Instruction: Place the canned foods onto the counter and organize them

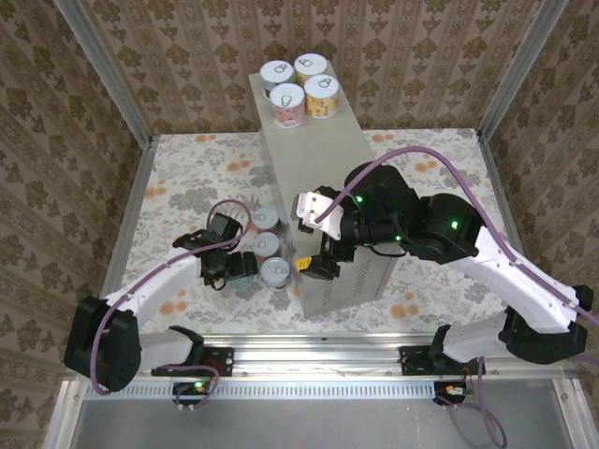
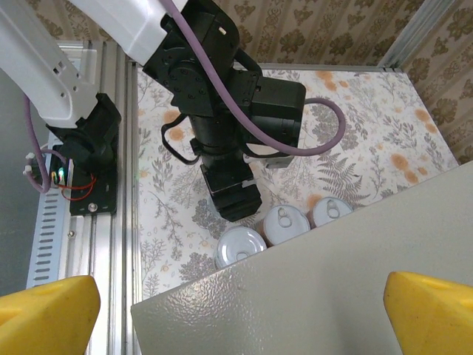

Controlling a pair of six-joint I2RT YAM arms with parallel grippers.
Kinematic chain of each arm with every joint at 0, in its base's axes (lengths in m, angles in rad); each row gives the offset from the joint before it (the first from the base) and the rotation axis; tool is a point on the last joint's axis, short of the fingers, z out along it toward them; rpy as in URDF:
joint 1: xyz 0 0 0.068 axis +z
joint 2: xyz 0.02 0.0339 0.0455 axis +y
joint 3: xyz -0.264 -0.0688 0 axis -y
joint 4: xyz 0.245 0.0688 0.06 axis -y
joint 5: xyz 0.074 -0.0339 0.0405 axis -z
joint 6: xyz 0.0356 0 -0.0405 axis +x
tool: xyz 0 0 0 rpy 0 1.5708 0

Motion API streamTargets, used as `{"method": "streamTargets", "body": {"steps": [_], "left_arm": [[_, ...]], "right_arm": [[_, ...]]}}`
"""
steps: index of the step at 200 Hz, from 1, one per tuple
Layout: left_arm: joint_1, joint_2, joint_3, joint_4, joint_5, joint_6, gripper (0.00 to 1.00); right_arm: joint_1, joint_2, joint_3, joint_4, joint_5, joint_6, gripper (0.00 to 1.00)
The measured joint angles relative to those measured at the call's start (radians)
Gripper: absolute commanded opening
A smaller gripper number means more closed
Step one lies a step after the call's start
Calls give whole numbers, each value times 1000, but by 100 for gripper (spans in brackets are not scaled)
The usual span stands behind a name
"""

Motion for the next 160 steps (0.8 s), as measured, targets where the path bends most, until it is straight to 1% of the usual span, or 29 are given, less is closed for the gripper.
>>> {"method": "streamTargets", "body": {"steps": [9, 20, 40, 56, 65, 73, 101, 116, 160], "left_arm": [[0, 0, 0, -1, 0, 0, 83], [0, 0, 0, -3, 0, 0, 77], [0, -2, 2, -7, -2, 1, 73], [0, -2, 7, -18, -4, 2, 65], [0, -2, 13, -27, -7, 6, 57], [0, -2, 17, -43, -13, 5, 52], [0, -13, 60, -134, -38, 8, 50], [0, -32, 106, -184, -48, 15, 44], [1, -71, 335, -332, -85, 80, 42]], "right_arm": [[0, -3, -5, 0, 0, 0, 100], [0, -3, -8, 0, 0, 0, 100], [0, -4, -9, 0, 0, 0, 100], [0, -6, -9, 0, 0, 0, 100], [0, -8, -9, 0, 0, 0, 100], [0, -9, -9, 0, 0, 0, 100], [0, -14, -15, 9, 0, -1, 100], [1, -17, -23, 23, 0, -1, 100], [1, -26, -48, 47, 0, -5, 100]]}}
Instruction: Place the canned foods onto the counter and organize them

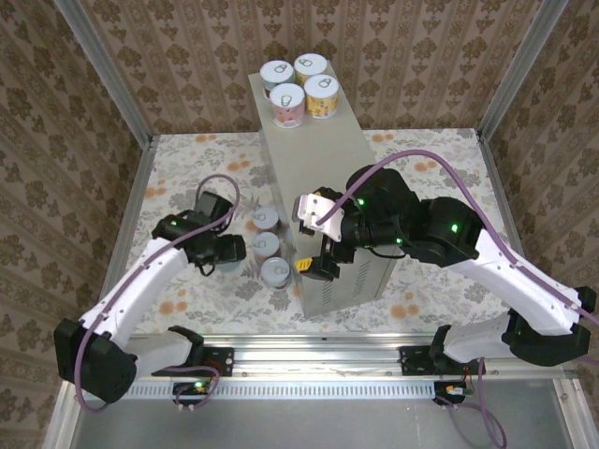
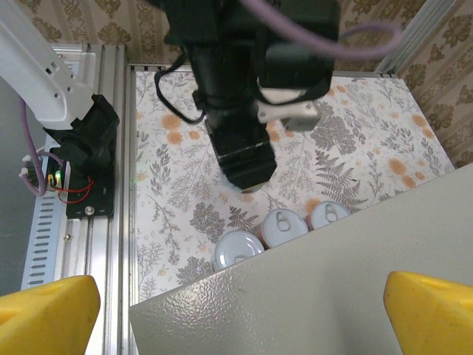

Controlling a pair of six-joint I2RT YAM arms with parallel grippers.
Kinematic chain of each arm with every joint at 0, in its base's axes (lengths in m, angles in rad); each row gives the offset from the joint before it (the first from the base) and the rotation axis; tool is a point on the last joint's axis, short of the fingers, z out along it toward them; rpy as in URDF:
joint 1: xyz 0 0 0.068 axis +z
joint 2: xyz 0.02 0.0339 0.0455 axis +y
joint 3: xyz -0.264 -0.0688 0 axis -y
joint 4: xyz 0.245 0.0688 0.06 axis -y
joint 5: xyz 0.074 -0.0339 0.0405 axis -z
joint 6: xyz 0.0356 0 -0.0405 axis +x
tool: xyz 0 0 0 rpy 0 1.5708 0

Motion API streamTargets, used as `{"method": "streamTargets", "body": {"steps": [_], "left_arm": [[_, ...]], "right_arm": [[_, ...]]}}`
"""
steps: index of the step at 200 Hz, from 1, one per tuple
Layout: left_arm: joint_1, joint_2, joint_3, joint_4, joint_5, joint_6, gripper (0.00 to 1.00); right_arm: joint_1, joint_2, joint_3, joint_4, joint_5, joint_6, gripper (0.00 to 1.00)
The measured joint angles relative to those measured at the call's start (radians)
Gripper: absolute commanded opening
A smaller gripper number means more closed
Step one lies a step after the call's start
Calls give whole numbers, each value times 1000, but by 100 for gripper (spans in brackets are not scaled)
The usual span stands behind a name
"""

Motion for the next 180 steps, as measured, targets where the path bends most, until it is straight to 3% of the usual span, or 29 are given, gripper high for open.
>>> {"method": "streamTargets", "body": {"steps": [40, 120, 180], "left_arm": [[2, 0, 254, -117, 24, 122, 43], [2, 84, 772, -268, 321, 338, 43], [-125, 270, 1109, -377, 410, 435, 43]], "right_arm": [[0, -37, -33, 20, 19, 0, 100], [-25, -126, -171, 136, 188, 1, 100], [-54, -166, -203, 193, 179, 6, 100]]}}
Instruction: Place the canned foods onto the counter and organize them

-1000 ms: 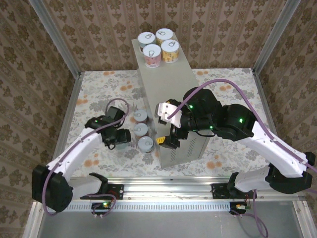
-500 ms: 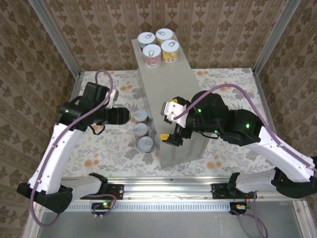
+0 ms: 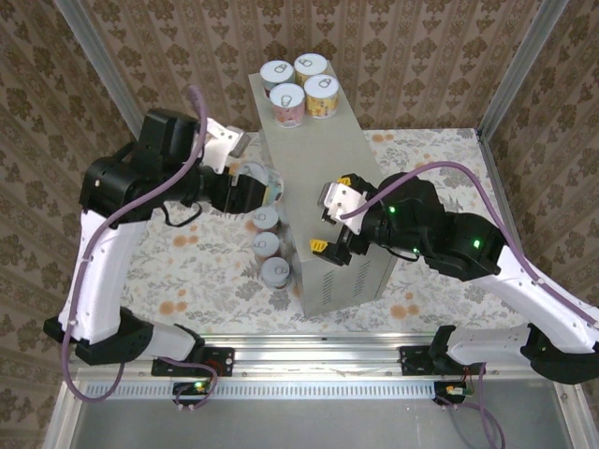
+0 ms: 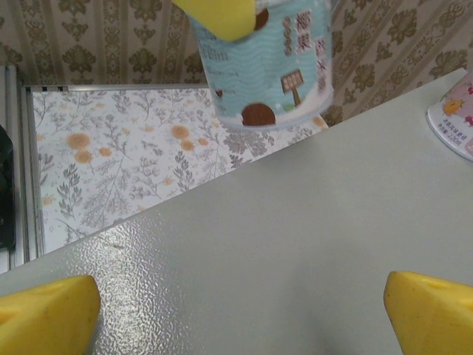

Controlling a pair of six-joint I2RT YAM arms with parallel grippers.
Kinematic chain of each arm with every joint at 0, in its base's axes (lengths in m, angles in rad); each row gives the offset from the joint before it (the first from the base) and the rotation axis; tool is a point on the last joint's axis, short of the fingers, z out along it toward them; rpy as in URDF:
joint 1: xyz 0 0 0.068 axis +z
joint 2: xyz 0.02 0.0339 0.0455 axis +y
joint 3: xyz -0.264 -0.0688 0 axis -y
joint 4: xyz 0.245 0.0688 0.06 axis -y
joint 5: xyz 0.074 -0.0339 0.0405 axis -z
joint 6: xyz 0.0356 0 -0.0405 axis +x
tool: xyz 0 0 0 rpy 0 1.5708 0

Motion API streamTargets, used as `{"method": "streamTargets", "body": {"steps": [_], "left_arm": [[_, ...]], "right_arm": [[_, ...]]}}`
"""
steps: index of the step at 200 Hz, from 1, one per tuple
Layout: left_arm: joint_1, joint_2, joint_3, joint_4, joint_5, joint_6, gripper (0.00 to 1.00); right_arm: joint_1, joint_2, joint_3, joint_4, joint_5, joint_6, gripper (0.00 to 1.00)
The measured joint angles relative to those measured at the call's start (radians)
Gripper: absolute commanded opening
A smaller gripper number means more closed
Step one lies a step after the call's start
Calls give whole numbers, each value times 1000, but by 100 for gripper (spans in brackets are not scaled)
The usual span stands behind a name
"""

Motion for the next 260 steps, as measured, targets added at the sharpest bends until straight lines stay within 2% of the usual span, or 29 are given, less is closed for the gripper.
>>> {"method": "streamTargets", "body": {"steps": [81, 147, 166, 203, 235, 260], "left_arm": [[-128, 99, 159, -32, 69, 52, 43], [-200, 141, 192, -32, 112, 88, 43], [-206, 146, 192, -32, 111, 92, 43], [-209, 145, 192, -23, 109, 94, 44], [-209, 142, 178, -3, 107, 93, 47], [-209, 101, 86, 76, 109, 89, 52]], "right_arm": [[-53, 0, -36, 129, -77, 3, 100], [-84, 80, -35, 233, -126, 19, 99], [-92, 99, -35, 235, -138, 24, 93], [-105, 106, -35, 232, -164, 39, 73], [-113, 106, -35, 232, -175, 48, 64], [-126, 101, -48, 235, -183, 75, 57]]}}
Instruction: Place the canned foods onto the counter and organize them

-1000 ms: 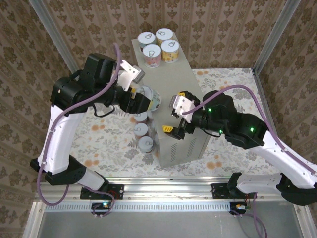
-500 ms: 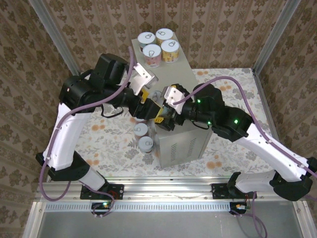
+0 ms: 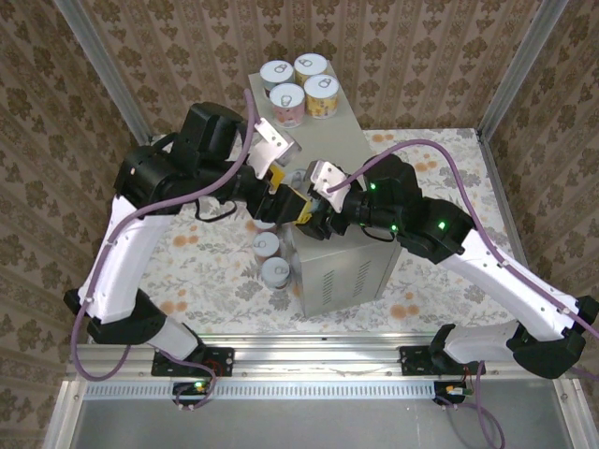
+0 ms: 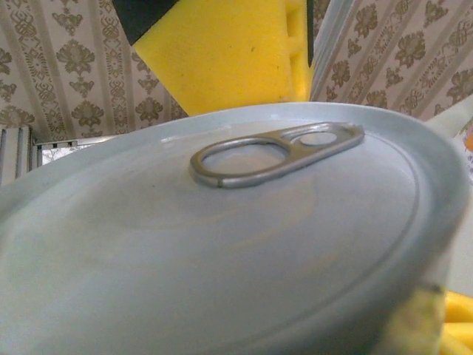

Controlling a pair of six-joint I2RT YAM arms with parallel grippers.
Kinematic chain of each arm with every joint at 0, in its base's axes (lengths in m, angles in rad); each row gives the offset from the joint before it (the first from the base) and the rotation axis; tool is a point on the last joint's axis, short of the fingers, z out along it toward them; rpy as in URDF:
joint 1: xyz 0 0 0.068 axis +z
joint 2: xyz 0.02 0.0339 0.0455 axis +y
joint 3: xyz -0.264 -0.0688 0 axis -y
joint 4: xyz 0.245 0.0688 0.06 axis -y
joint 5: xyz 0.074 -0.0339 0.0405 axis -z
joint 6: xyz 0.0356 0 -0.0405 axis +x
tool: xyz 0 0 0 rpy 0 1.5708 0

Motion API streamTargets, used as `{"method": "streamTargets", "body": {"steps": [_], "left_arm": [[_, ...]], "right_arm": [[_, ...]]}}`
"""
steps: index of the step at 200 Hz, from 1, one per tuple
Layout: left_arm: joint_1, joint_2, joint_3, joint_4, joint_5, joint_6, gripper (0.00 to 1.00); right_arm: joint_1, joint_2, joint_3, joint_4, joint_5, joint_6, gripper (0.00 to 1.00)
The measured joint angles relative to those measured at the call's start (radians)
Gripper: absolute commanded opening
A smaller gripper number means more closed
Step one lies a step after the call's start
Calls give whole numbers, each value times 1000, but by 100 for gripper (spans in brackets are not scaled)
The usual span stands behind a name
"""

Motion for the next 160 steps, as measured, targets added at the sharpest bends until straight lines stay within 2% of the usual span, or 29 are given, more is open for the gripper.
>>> {"method": "streamTargets", "body": {"steps": [74, 129, 160], "left_arm": [[0, -193, -402, 381, 0, -72, 57], [-3, -225, -515, 564, 3, -108, 61], [-10, -227, -545, 621, 5, -112, 60]], "right_arm": [[-20, -55, -145, 142, -24, 188, 53], [-33, -89, -202, 216, -16, 292, 54], [-38, -109, -227, 237, 0, 326, 56]]}}
